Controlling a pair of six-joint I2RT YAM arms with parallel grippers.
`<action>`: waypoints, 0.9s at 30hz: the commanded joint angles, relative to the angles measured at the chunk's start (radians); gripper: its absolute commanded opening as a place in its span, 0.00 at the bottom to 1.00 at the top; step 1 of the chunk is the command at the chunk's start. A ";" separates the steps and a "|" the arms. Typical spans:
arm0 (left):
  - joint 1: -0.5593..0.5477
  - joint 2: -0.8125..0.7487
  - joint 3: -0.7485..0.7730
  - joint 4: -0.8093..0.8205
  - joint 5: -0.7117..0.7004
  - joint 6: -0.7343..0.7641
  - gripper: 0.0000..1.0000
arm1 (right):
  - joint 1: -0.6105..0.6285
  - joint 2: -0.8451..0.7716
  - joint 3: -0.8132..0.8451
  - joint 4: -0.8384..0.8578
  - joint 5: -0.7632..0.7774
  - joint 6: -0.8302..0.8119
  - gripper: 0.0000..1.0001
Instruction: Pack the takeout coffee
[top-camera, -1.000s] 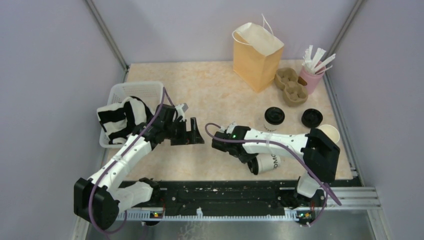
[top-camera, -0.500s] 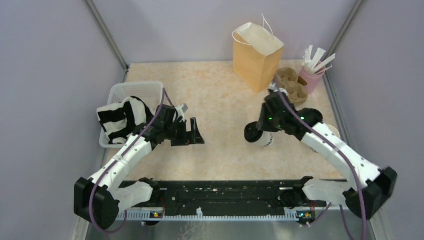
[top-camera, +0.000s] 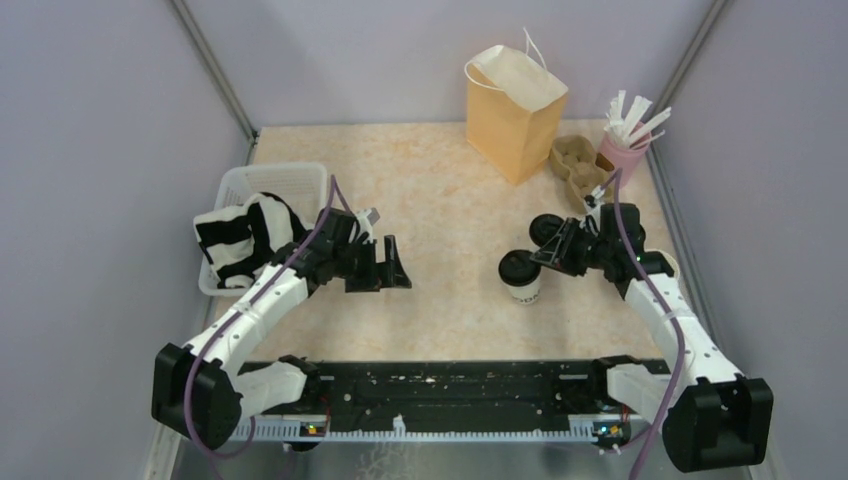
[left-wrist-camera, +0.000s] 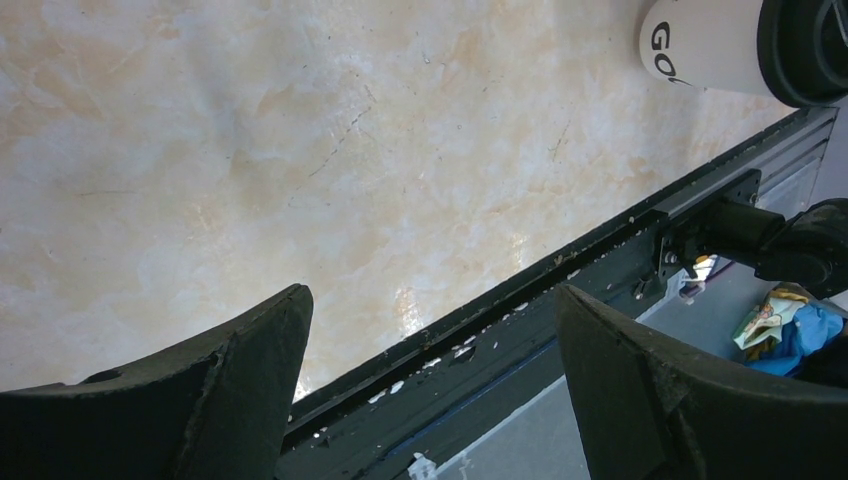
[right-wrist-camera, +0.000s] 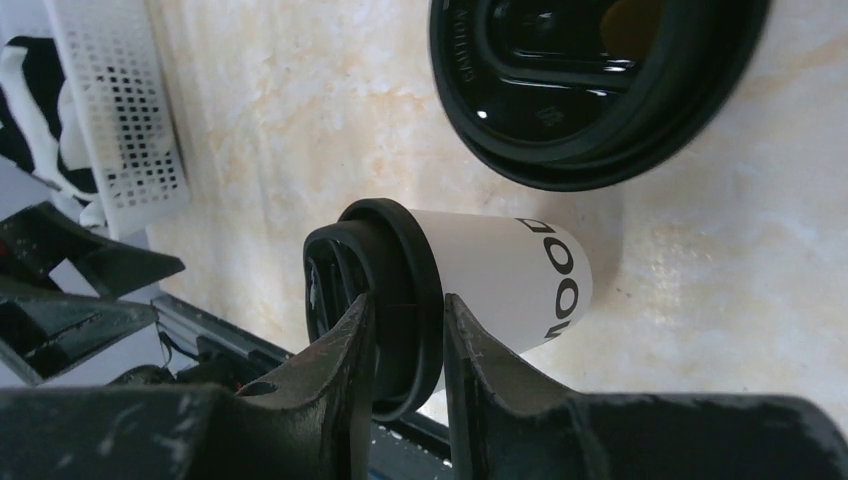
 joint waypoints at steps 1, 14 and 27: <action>-0.001 0.014 0.037 0.050 0.012 0.014 0.96 | -0.009 -0.060 -0.078 0.243 -0.128 -0.016 0.19; -0.001 0.052 0.048 0.072 0.022 0.026 0.96 | -0.012 -0.176 -0.203 0.205 0.049 -0.017 0.22; -0.001 0.110 0.063 0.103 0.059 0.034 0.96 | -0.012 -0.207 -0.128 -0.007 0.235 -0.006 0.44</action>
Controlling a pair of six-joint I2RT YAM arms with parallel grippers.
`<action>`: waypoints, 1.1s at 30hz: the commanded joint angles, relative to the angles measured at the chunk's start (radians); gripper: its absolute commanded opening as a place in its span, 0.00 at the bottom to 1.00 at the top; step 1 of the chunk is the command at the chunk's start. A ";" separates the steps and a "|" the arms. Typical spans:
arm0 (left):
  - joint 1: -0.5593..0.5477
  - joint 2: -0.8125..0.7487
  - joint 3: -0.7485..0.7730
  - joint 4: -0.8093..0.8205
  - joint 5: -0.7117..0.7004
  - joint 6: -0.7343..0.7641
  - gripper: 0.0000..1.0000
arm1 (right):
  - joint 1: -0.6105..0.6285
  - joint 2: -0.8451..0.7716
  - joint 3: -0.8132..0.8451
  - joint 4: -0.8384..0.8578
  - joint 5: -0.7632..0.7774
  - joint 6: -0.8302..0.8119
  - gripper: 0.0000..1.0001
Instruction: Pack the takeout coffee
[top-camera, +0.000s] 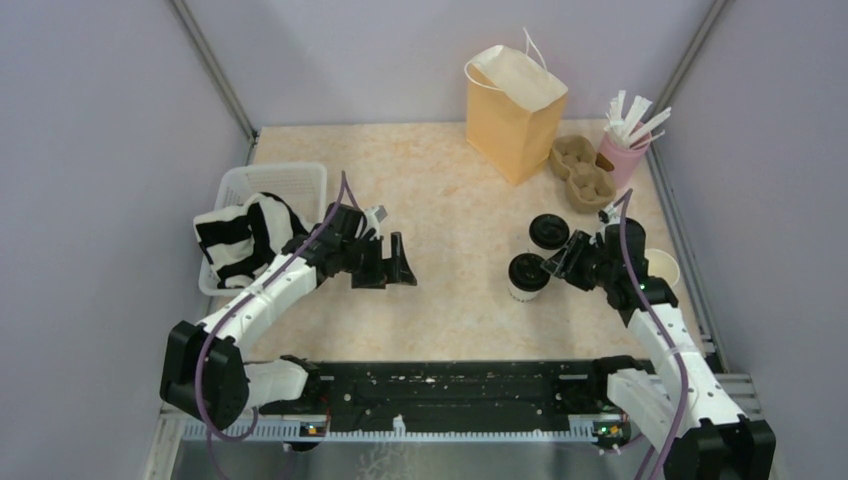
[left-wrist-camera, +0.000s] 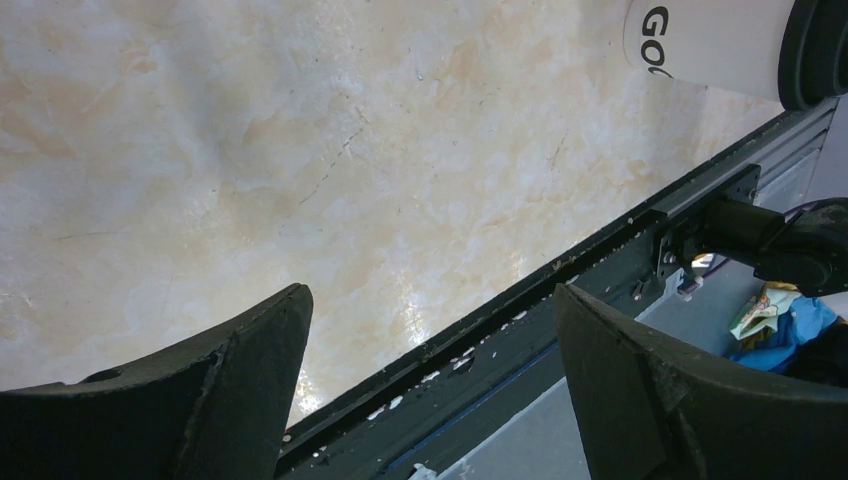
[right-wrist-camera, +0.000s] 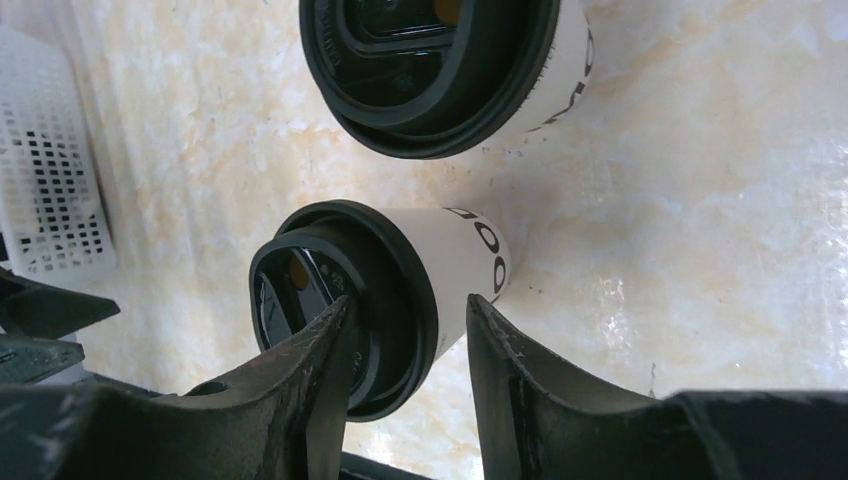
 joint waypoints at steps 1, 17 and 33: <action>-0.001 0.015 0.045 0.049 0.028 0.021 0.96 | -0.007 -0.013 0.052 -0.091 0.089 -0.002 0.44; -0.001 0.036 0.066 0.044 0.038 0.037 0.97 | 0.215 0.164 0.459 -0.431 0.205 -0.255 0.91; -0.001 -0.001 0.046 0.039 0.035 0.017 0.97 | 0.470 0.423 0.595 -0.550 0.373 -0.261 0.98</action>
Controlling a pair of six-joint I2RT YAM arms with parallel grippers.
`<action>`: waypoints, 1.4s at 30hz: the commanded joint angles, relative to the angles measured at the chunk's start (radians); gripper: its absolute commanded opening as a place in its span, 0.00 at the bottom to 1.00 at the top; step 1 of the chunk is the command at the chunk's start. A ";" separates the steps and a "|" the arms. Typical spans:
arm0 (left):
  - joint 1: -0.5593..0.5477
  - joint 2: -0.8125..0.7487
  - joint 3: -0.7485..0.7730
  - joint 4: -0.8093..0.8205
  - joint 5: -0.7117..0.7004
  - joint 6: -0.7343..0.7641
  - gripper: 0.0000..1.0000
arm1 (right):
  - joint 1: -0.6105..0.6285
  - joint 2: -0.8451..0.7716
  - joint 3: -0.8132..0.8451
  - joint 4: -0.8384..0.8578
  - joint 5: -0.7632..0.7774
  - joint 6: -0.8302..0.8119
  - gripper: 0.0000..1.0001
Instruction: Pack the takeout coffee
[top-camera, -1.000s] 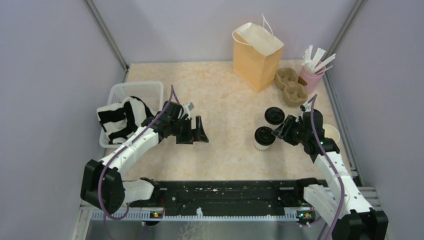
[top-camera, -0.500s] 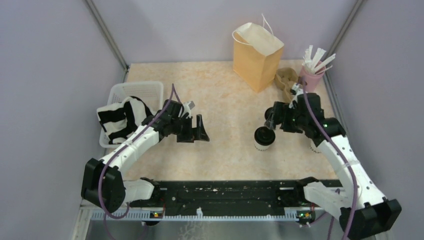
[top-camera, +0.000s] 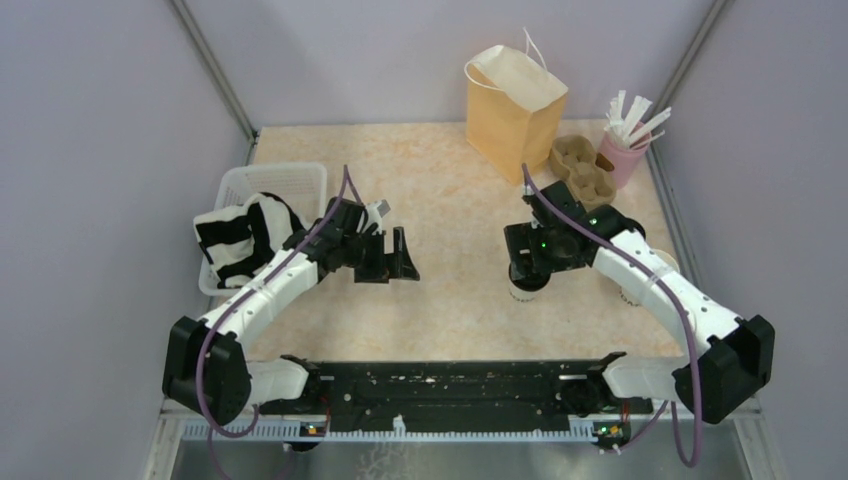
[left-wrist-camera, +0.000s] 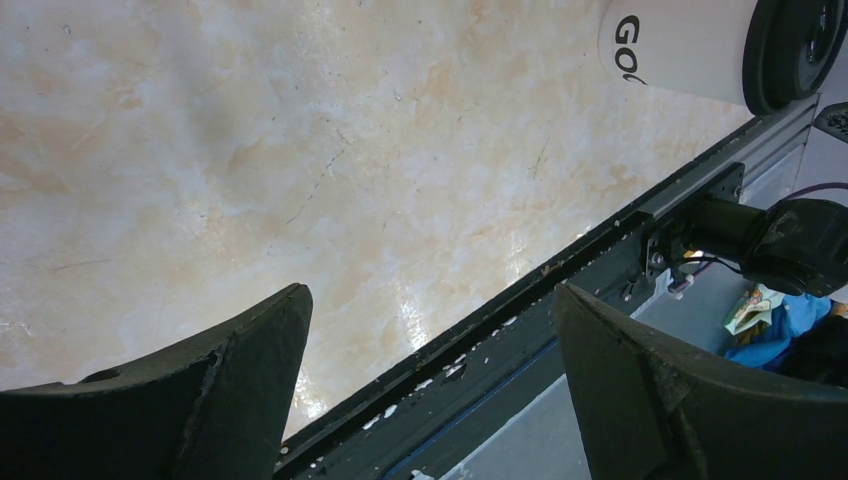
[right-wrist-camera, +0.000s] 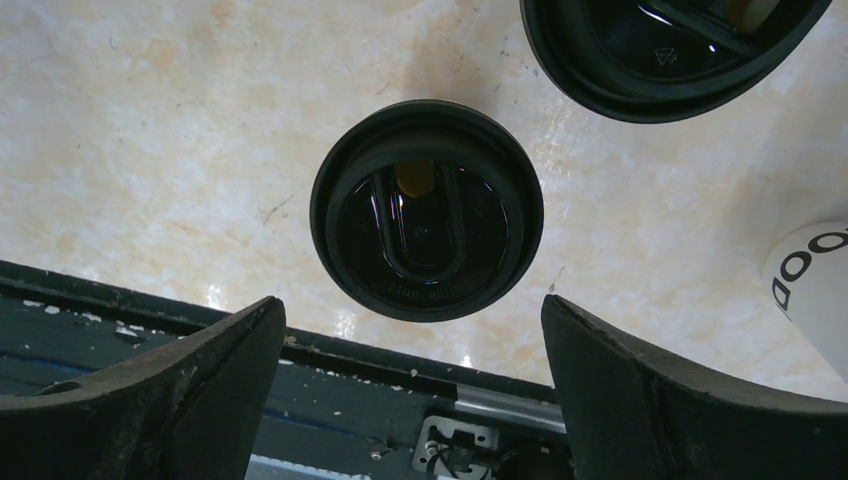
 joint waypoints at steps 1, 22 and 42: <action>-0.001 -0.035 0.007 0.026 0.011 0.001 0.97 | 0.017 0.010 0.029 0.016 0.028 -0.008 0.98; -0.001 -0.052 0.000 0.022 -0.003 0.000 0.97 | 0.086 0.104 0.052 0.007 0.296 0.115 0.76; -0.001 -0.048 0.033 -0.017 -0.002 0.047 0.98 | -0.041 -0.016 0.109 -0.056 0.204 0.112 0.98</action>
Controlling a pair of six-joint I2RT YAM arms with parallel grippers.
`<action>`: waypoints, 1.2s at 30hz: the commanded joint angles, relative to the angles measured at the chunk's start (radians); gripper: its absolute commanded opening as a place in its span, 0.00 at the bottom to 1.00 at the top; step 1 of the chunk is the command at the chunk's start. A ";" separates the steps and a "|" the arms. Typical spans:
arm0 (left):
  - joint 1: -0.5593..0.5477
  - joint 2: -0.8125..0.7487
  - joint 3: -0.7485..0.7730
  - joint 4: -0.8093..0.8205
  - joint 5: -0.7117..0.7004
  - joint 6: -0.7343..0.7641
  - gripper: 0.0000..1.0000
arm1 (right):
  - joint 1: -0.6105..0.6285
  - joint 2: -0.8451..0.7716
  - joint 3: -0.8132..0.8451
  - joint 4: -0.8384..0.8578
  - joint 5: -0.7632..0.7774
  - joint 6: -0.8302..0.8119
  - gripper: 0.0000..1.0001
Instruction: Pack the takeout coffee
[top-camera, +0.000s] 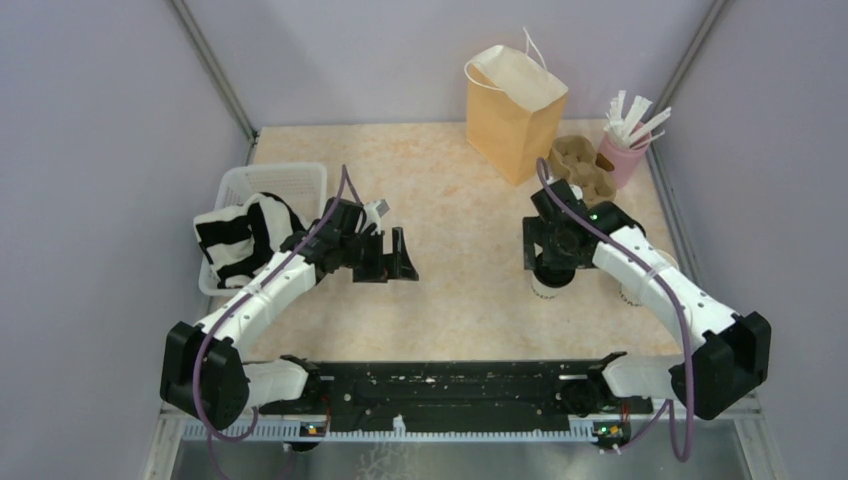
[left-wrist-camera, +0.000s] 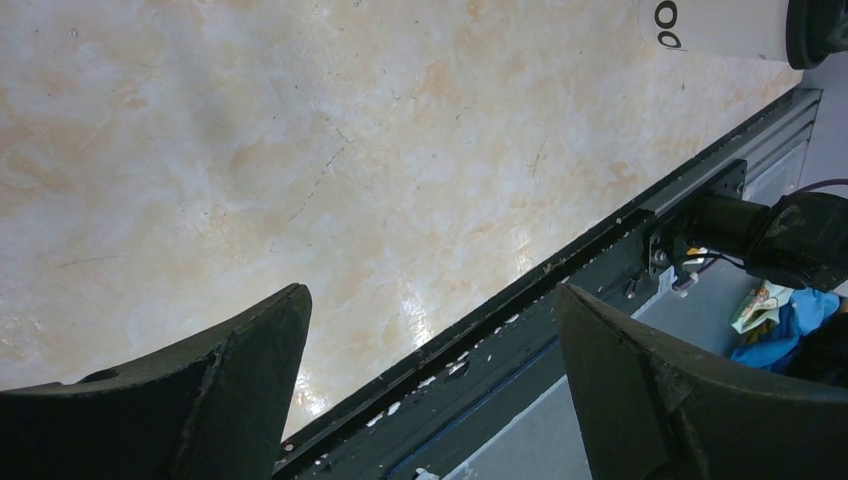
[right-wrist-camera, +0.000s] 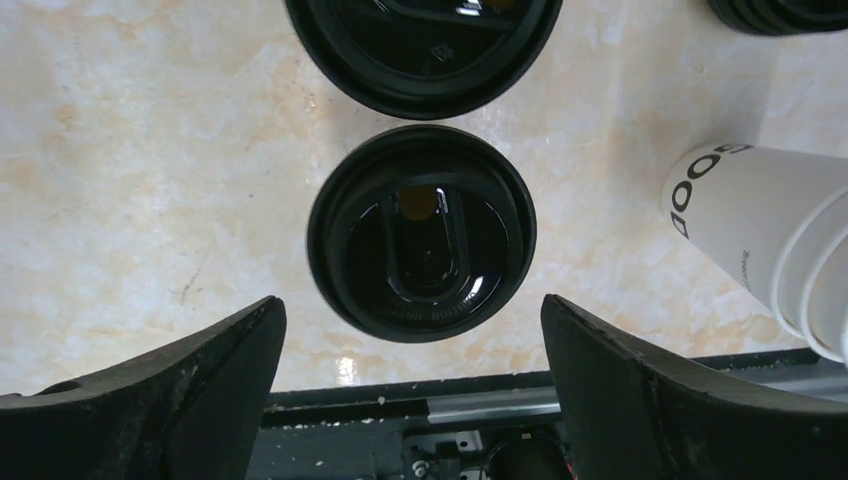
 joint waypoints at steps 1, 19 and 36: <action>-0.001 -0.020 0.042 -0.016 0.001 0.045 0.98 | -0.003 -0.034 0.176 -0.038 -0.046 -0.036 0.99; -0.001 -0.028 0.153 -0.058 0.067 0.207 0.98 | -0.136 0.692 1.244 0.254 -0.124 -0.389 0.99; -0.001 0.044 0.155 -0.049 0.057 0.297 0.98 | -0.295 0.282 0.544 0.547 0.035 -0.183 0.94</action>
